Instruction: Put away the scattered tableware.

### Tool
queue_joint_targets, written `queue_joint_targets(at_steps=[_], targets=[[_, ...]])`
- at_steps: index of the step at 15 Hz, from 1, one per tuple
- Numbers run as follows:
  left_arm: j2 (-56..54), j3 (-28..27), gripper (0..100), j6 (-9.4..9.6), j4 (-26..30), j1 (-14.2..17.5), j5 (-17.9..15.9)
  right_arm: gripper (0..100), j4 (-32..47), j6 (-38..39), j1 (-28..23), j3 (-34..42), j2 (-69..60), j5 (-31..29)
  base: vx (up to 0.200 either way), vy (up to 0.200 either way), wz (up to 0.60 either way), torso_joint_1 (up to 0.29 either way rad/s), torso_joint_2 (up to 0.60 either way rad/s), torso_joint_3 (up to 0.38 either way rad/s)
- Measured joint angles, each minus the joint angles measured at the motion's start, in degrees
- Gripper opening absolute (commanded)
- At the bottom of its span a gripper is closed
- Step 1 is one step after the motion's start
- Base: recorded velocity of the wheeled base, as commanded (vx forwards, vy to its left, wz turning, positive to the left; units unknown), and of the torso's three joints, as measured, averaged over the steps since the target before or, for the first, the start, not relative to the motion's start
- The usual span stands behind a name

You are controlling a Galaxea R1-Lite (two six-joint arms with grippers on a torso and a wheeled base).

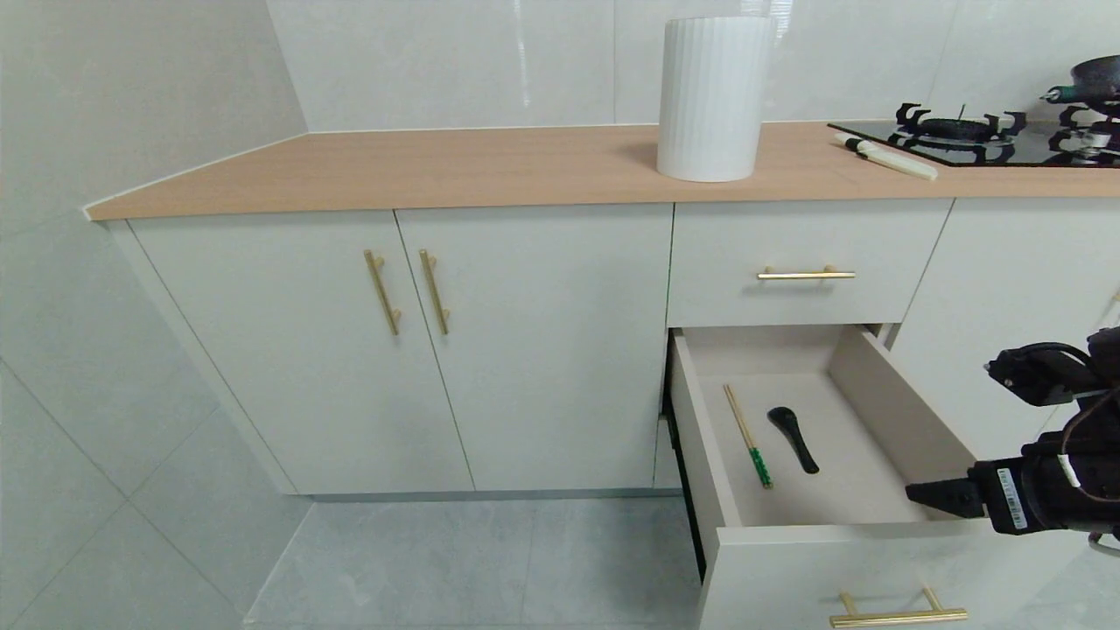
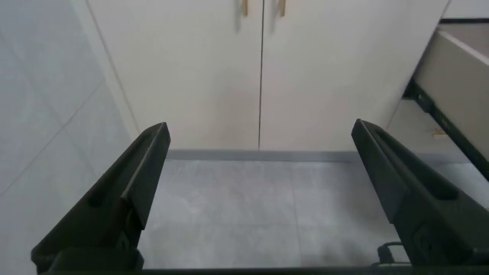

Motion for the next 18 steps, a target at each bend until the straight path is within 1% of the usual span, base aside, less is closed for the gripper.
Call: queue_joint_targets(at_steps=[2,4,5,10,13,15,18], targets=[[0.0,0.0,100,0.01,0.0,0.0,0.0,100,4.49,0.01,1.18,-0.63,0.15,-0.09,0.0,0.0,0.0,0.0,0.0,0.0],[0.0,0.0,100,0.0,0.0,0.0,0.0,100,12.18,0.17,1.74,-3.23,0.98,-0.15,0.0,0.0,0.0,0.0,0.0,0.0],[0.0,0.0,100,0.0,0.0,0.0,0.02,100,14.01,0.22,1.9,-4.19,1.79,-0.12,0.0,0.0,0.0,0.0,0.0,0.0],[0.0,0.0,100,0.0,0.0,0.0,0.02,100,15.21,1.05,4.35,-5.27,7.89,-0.56,0.0,0.0,0.0,0.0,0.0,0.0],[0.0,0.0,100,0.01,0.0,0.0,0.02,100,16.07,3.71,5.07,-5.92,12.28,-3.38,0.0,0.0,0.0,0.0,0.0,0.0],[0.0,0.0,100,0.01,0.0,0.0,0.0,100,16.75,4.14,5.21,-6.7,14.04,-3.62,0.0,0.0,0.0,0.0,0.0,0.0],[0.0,0.0,100,0.01,0.0,0.0,0.05,100,13.56,5.32,5.11,-7.03,16.27,-3.62,0.0,0.0,0.0,0.0,0.0,0.0]])
